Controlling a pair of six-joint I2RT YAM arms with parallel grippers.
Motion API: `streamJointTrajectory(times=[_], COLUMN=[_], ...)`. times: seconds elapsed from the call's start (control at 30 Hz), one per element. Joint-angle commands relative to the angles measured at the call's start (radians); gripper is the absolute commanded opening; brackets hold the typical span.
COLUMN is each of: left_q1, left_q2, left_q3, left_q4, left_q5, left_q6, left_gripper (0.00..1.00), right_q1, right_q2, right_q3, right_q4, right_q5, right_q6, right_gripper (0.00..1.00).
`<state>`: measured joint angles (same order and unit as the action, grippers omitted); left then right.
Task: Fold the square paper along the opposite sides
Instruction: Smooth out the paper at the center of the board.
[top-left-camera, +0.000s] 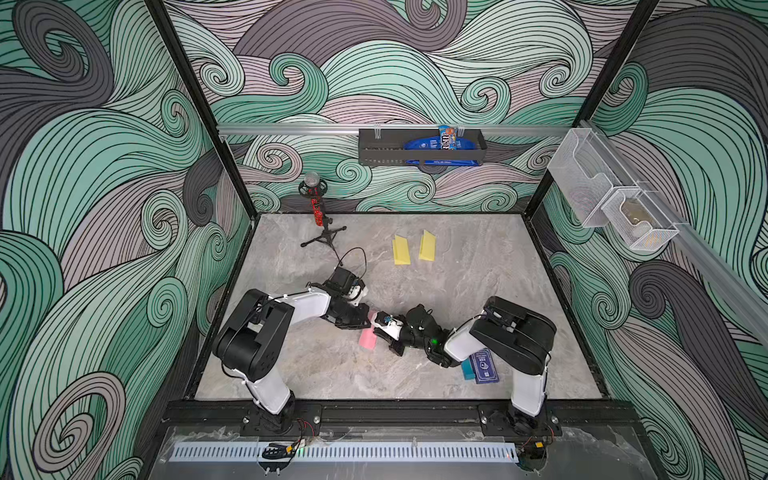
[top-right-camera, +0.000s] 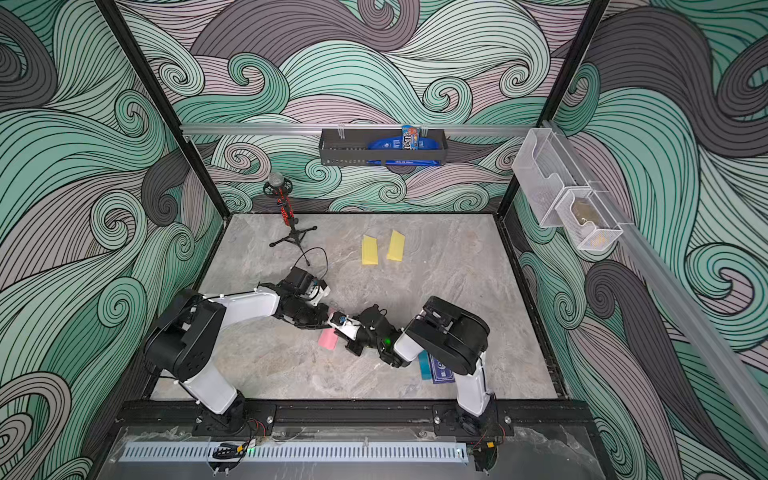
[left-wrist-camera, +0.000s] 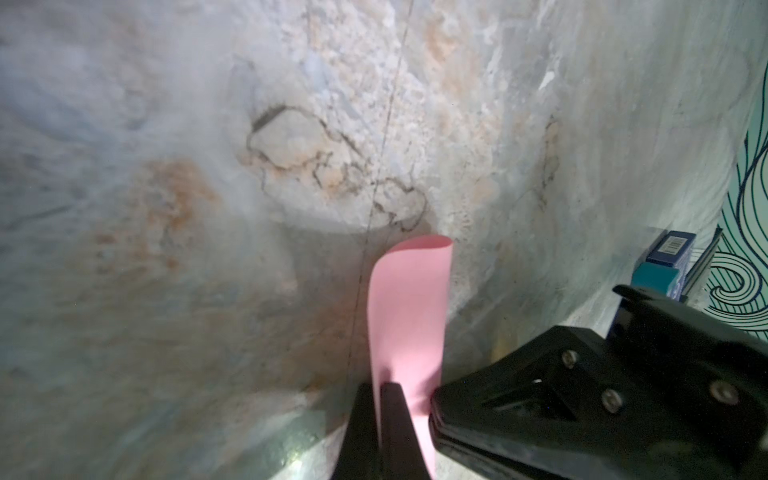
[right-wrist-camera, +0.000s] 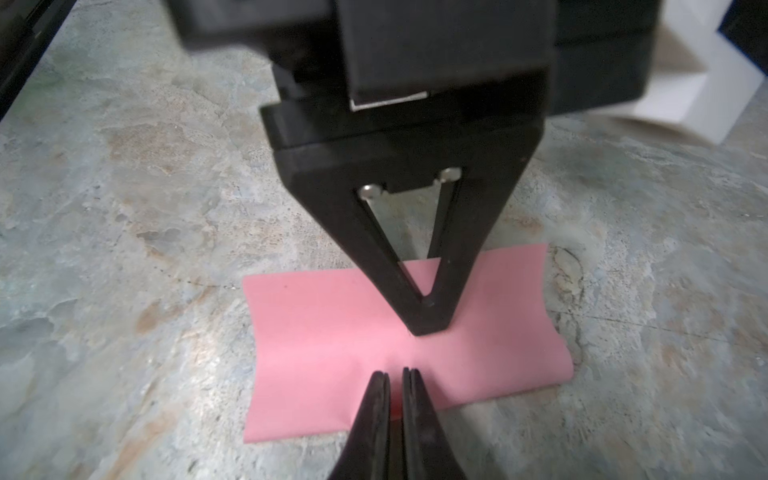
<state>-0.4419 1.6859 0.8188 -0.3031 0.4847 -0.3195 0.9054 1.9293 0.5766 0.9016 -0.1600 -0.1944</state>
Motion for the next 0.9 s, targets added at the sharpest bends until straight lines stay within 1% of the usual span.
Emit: streamJointTrajectory(times=[0.0, 0.1, 0.13, 0.2, 0.27, 0.3, 0.33, 0.37, 0.4, 0.53, 0.57, 0.77, 0.87], left_q1=[-0.008, -0.008, -0.009, -0.009, -0.008, -0.009, -0.008, -0.007, -0.008, -0.009, -0.008, -0.007, -0.008], left_q2=[0.008, 0.008, 0.009, 0.008, 0.006, 0.003, 0.002, 0.001, 0.000, 0.003, 0.003, 0.001, 0.001], left_q3=[0.012, 0.016, 0.016, 0.017, 0.017, 0.017, 0.017, 0.019, 0.017, 0.018, 0.019, 0.018, 0.015], left_q4=[-0.043, -0.048, -0.050, -0.052, -0.052, -0.053, -0.053, -0.053, -0.052, -0.051, -0.050, -0.052, -0.053], left_q5=[-0.045, -0.049, -0.050, -0.054, -0.055, -0.057, -0.058, -0.058, -0.058, -0.057, -0.057, -0.063, -0.061], left_q6=[0.025, 0.025, 0.025, 0.025, 0.024, 0.024, 0.023, 0.024, 0.023, 0.021, 0.020, 0.019, 0.018], left_gripper=[0.00, 0.00, 0.02, 0.13, 0.22, 0.24, 0.25, 0.25, 0.22, 0.03, 0.00, 0.00, 0.00], right_q1=[-0.003, -0.004, -0.003, -0.002, -0.002, -0.002, -0.002, -0.002, -0.002, -0.002, -0.002, -0.005, -0.027], right_q2=[0.017, 0.018, 0.016, 0.011, 0.004, 0.002, 0.000, 0.000, -0.001, -0.009, -0.010, -0.020, -0.041], right_q3=[0.004, -0.004, -0.009, -0.015, -0.018, -0.018, -0.018, -0.018, -0.018, -0.021, -0.024, -0.033, -0.043], right_q4=[-0.022, -0.036, -0.036, -0.036, -0.043, -0.046, -0.049, -0.052, -0.056, -0.061, -0.061, -0.053, -0.021], right_q5=[0.016, 0.017, 0.016, 0.016, 0.017, 0.016, 0.015, 0.015, 0.014, 0.011, 0.011, 0.011, -0.011], right_q6=[0.020, 0.030, 0.033, 0.038, 0.041, 0.043, 0.043, 0.044, 0.044, 0.048, 0.050, 0.056, 0.077], right_gripper=[0.11, 0.10, 0.10, 0.10, 0.10, 0.10, 0.10, 0.10, 0.10, 0.09, 0.09, 0.09, 0.08])
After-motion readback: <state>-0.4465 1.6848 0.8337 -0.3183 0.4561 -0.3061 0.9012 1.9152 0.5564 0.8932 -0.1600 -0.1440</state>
